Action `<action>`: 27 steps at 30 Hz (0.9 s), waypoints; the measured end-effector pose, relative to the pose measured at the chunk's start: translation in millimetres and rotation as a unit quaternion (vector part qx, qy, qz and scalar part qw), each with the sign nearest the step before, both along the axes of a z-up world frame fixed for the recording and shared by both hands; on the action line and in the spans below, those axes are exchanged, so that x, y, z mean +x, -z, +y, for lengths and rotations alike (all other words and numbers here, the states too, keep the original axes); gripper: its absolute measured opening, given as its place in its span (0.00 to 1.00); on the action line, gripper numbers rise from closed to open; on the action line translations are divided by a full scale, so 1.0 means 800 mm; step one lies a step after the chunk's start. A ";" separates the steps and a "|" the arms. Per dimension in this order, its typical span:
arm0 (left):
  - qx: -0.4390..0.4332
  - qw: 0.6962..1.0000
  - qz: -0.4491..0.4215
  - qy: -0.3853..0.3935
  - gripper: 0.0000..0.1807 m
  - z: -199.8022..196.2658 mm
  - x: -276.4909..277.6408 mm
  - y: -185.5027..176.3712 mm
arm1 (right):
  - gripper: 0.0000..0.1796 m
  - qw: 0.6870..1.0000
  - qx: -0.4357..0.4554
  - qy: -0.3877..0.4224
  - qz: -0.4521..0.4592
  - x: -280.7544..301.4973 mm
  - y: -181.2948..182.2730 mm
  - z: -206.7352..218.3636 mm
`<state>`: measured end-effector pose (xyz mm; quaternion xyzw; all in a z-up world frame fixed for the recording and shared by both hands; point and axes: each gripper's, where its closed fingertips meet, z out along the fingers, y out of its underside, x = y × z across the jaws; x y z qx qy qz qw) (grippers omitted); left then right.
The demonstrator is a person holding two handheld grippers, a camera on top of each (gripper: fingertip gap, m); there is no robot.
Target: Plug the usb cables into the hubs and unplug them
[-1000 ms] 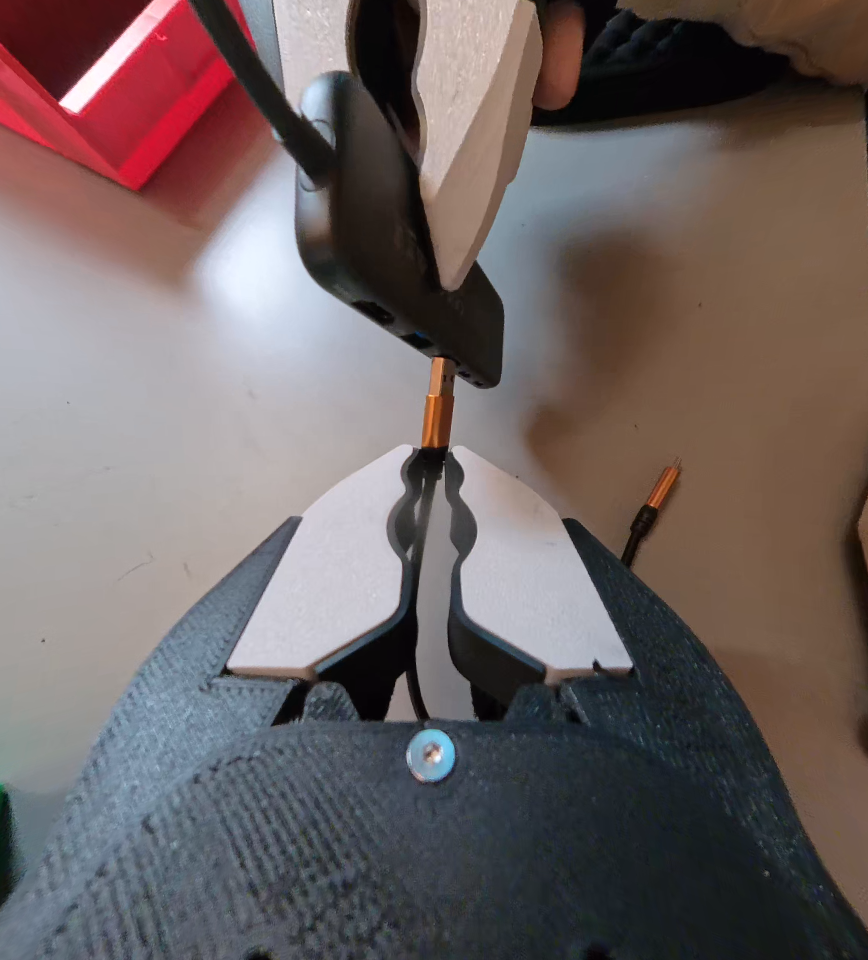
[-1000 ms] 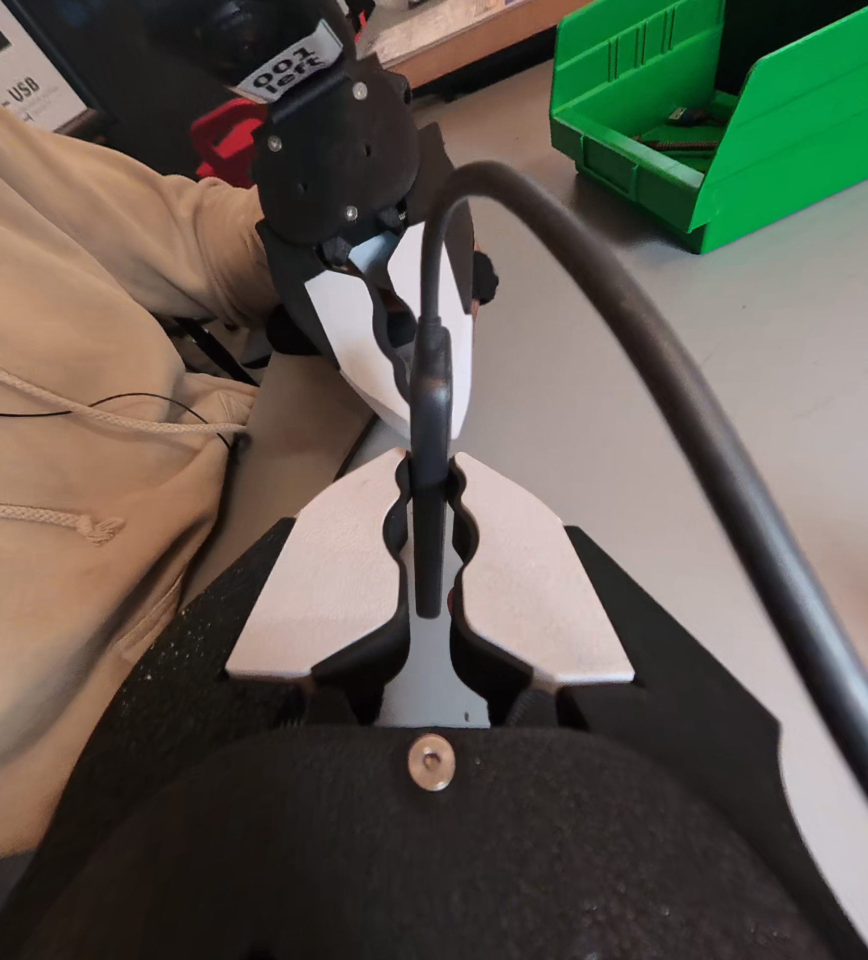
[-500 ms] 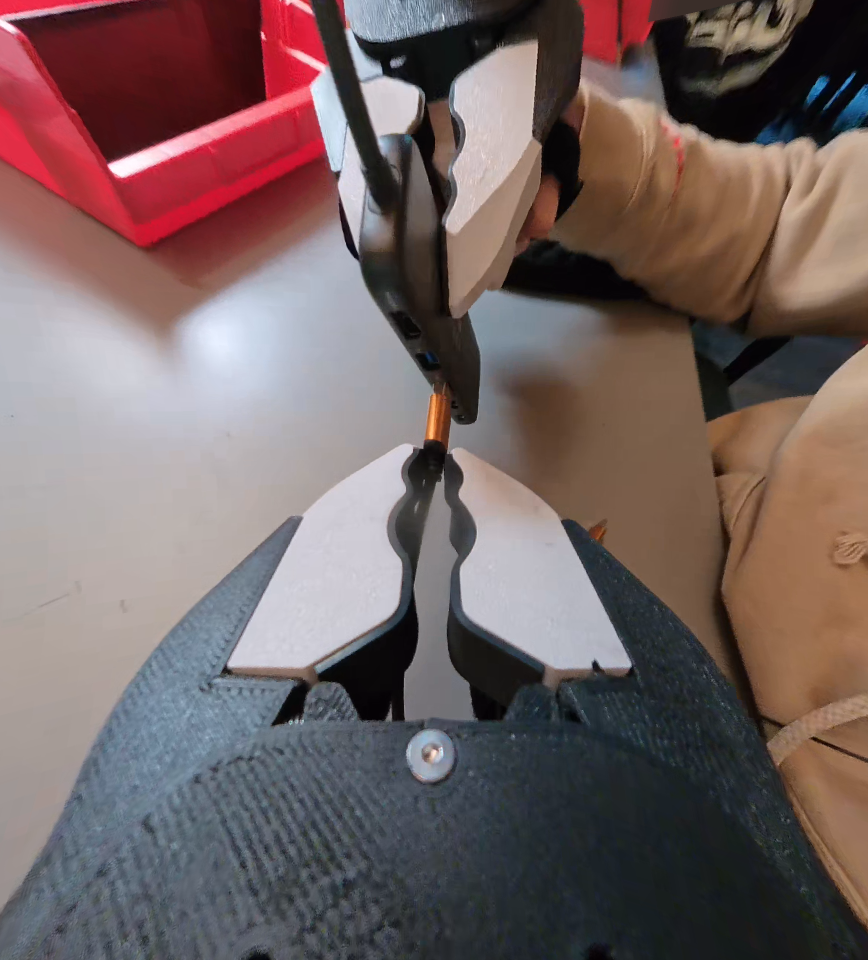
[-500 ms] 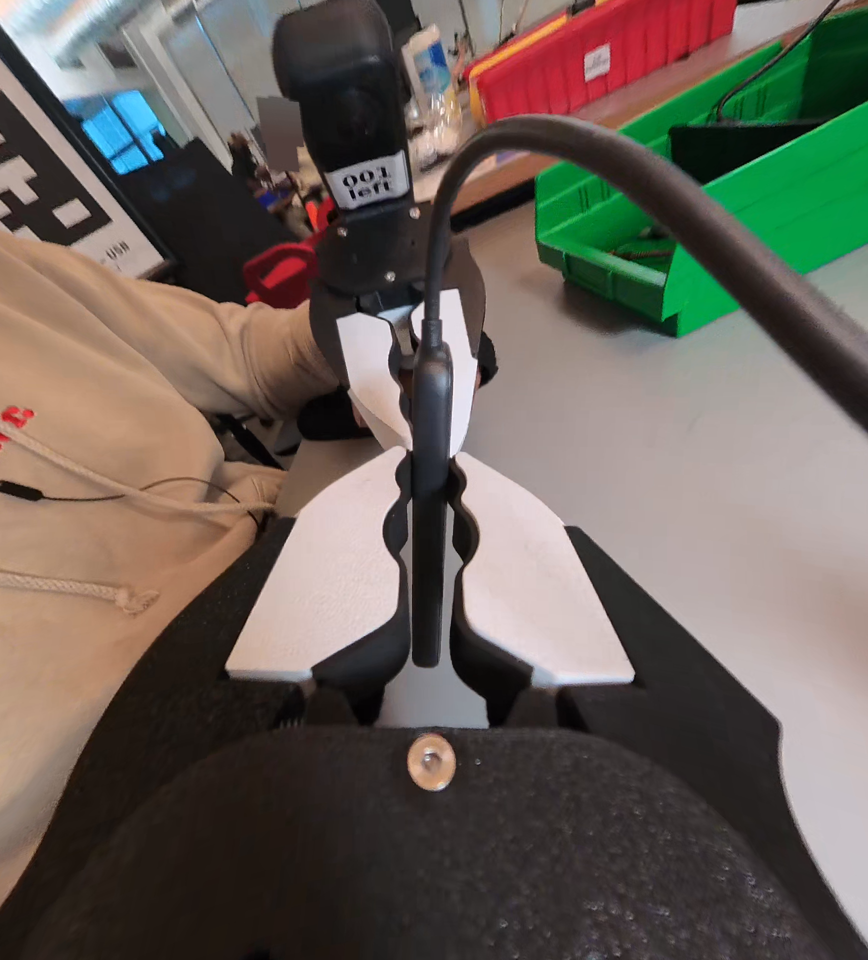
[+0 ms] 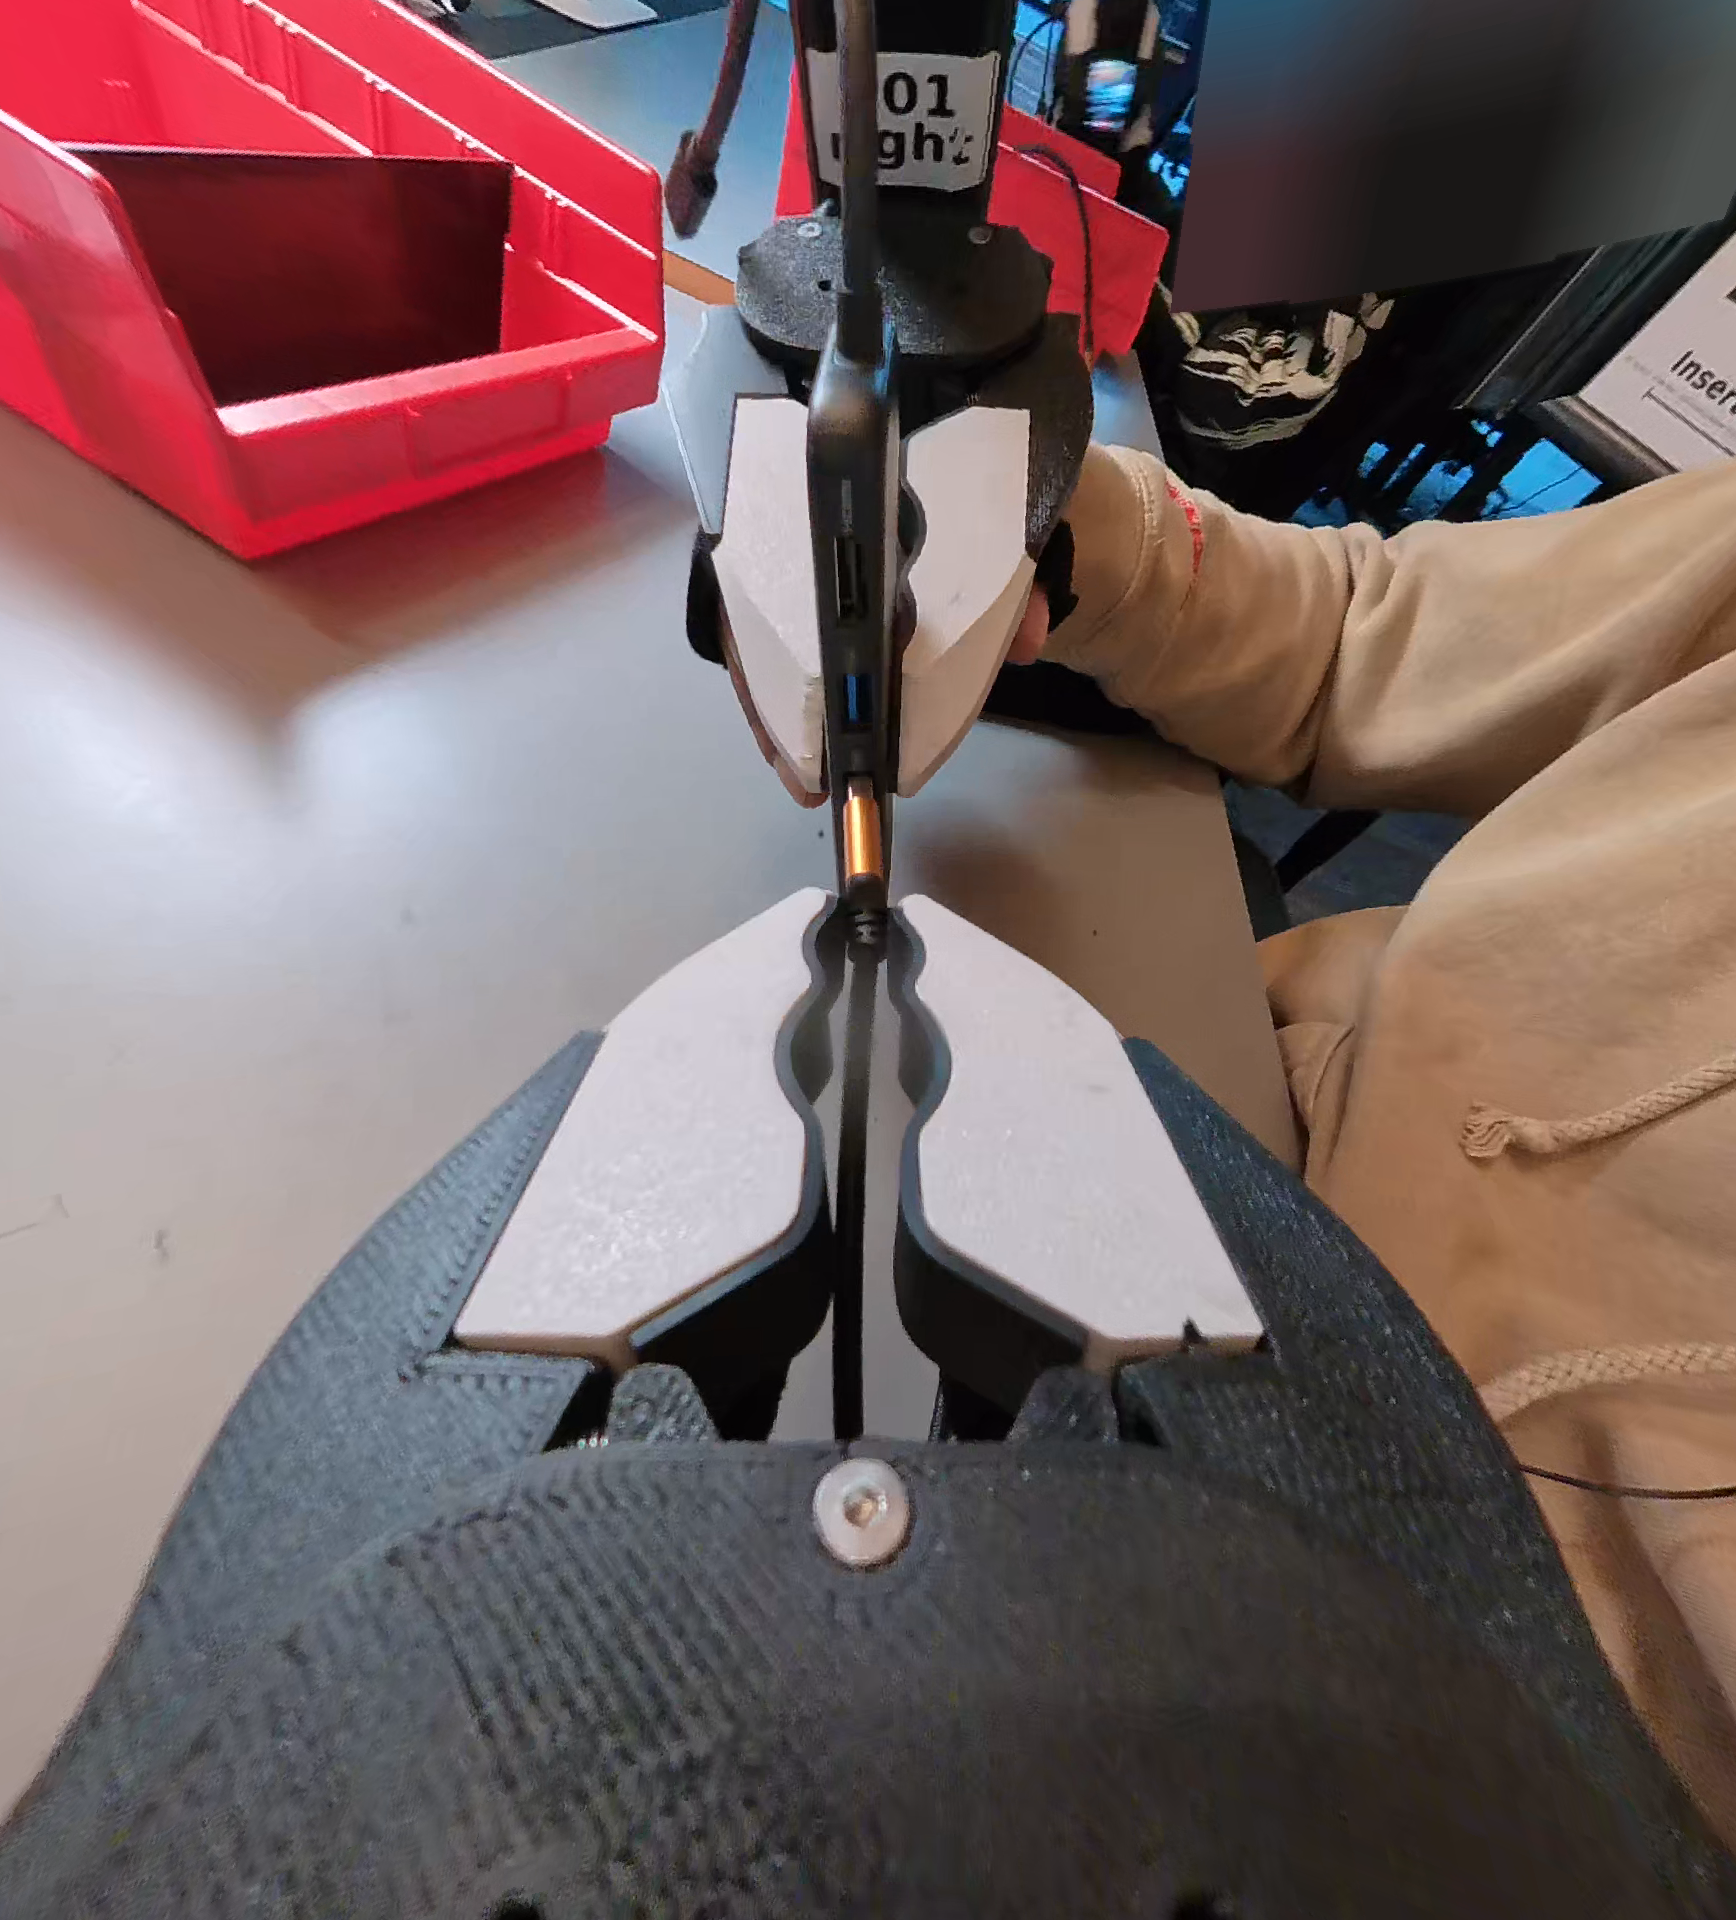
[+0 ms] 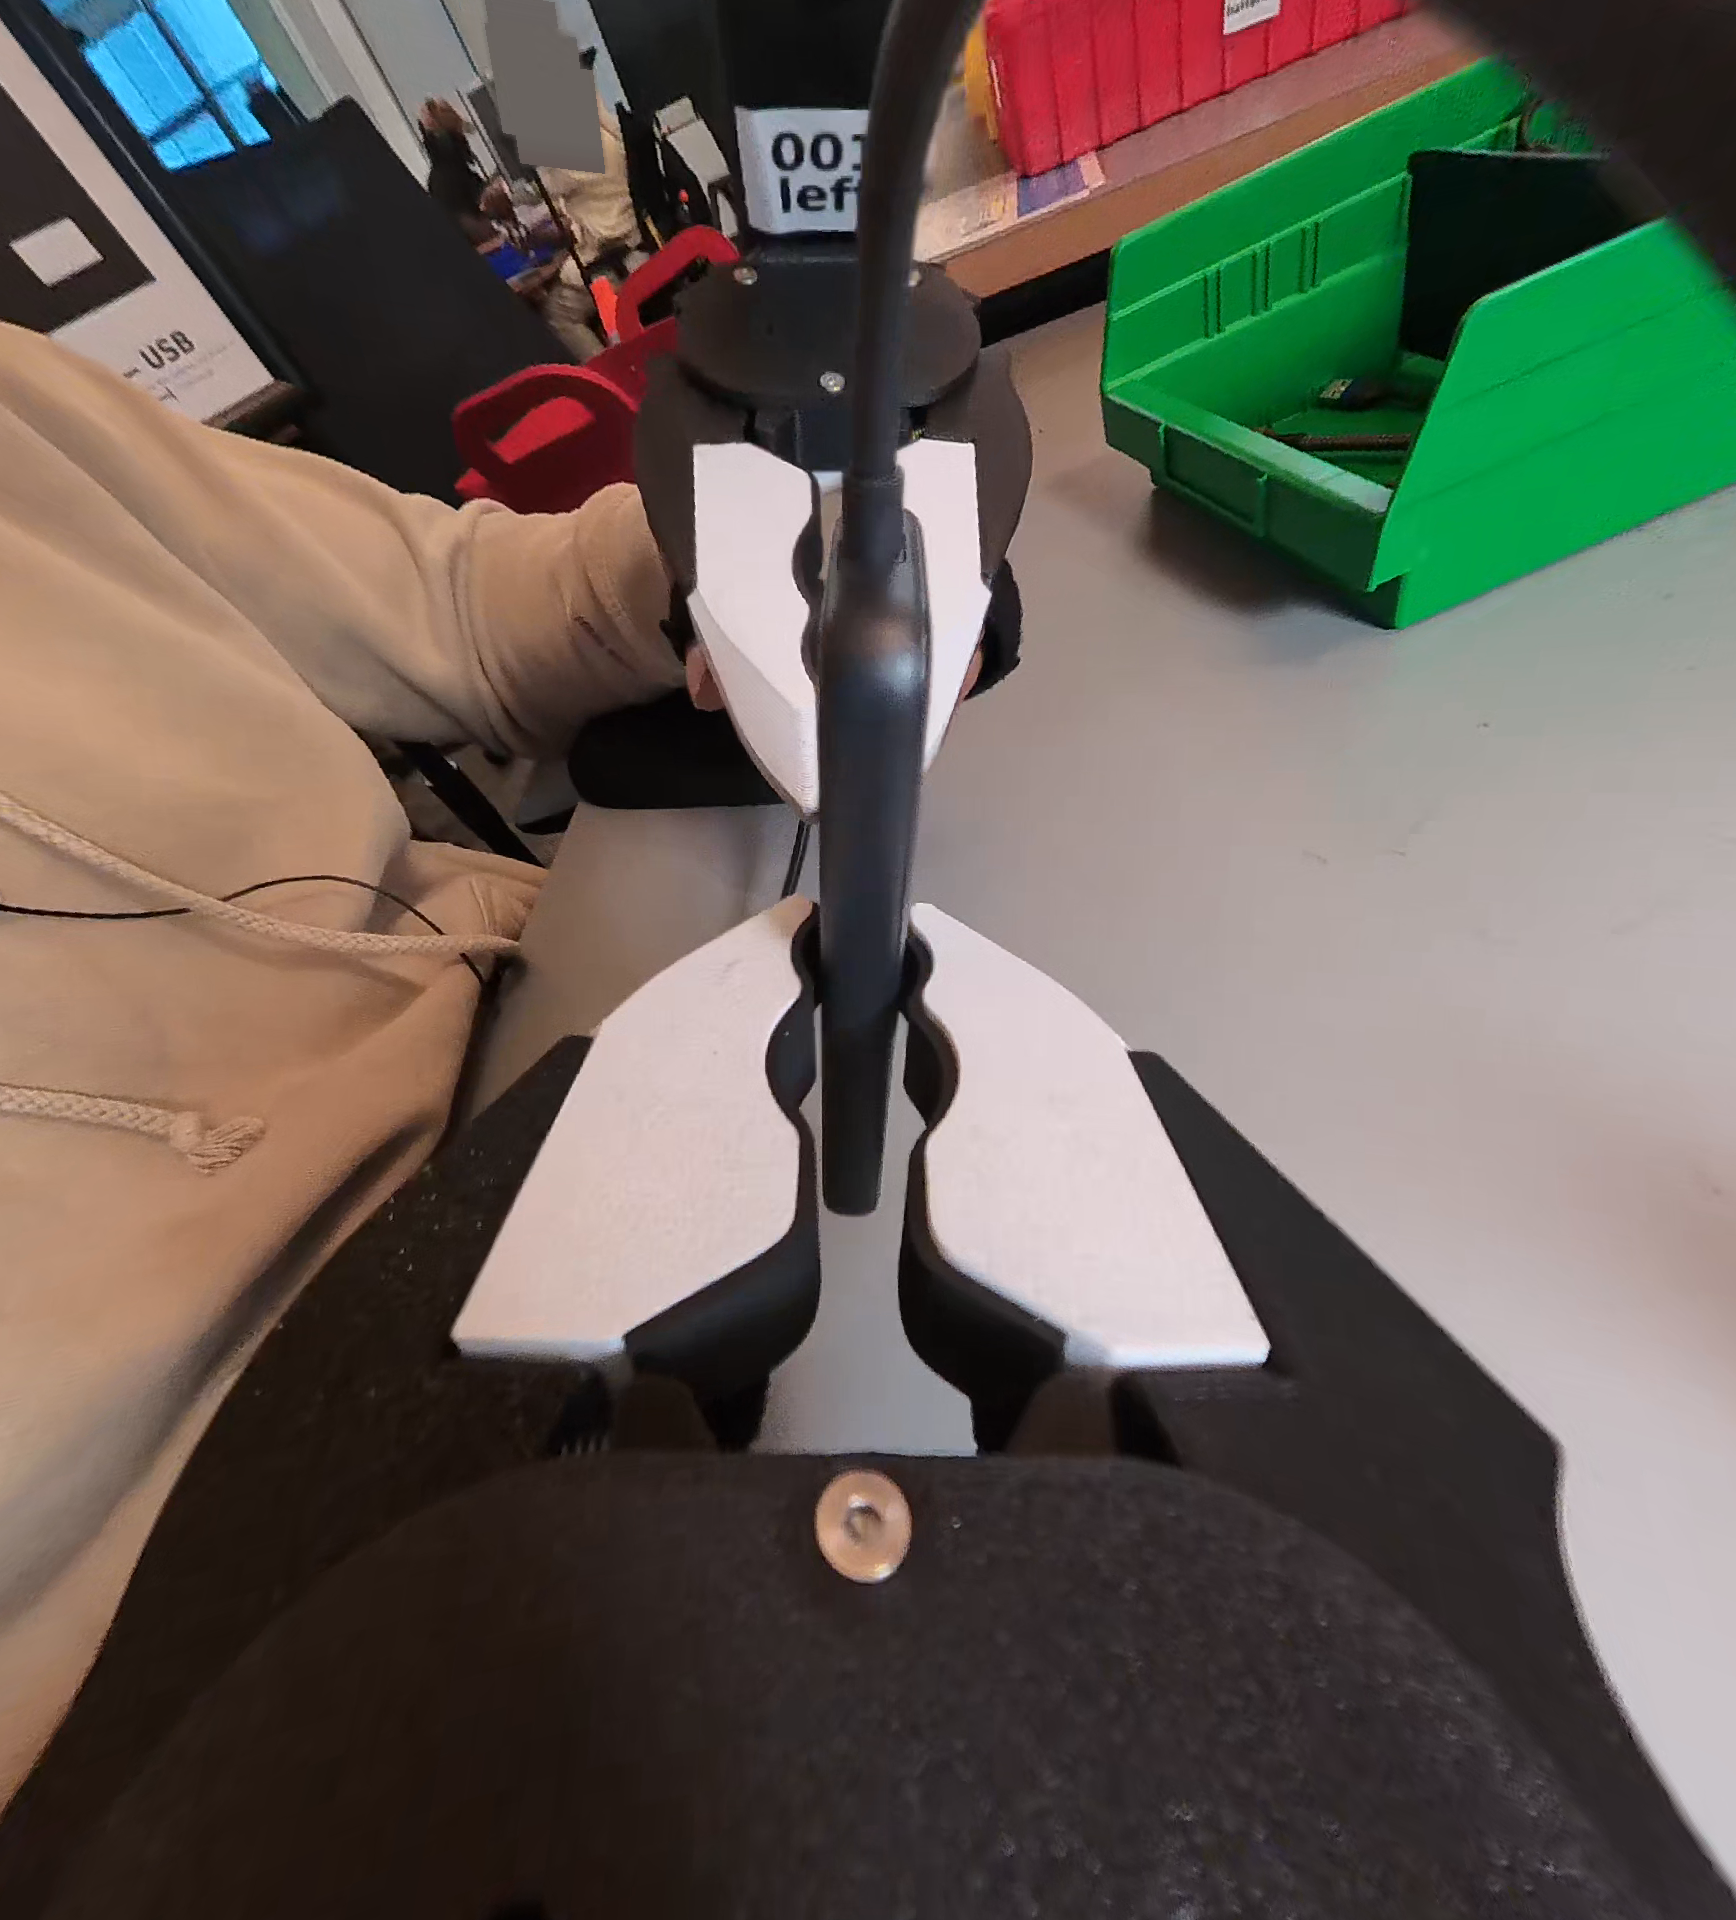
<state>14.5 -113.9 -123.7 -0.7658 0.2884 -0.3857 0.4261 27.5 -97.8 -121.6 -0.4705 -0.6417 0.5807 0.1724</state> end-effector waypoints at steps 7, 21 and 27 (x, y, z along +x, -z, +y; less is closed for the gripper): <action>-0.023 1.000 -0.019 0.008 0.04 -0.003 0.005 0.005 | 0.06 1.000 -0.011 -0.012 0.002 -0.002 0.006 -0.009; 0.065 0.997 -0.029 -0.037 0.08 0.010 -0.056 -0.035 | 0.07 0.999 0.015 -0.008 0.029 0.002 -0.003 -0.003; 0.072 0.943 0.165 -0.281 0.11 0.044 -0.264 -0.062 | 0.06 0.999 0.013 0.007 0.036 0.009 -0.009 0.014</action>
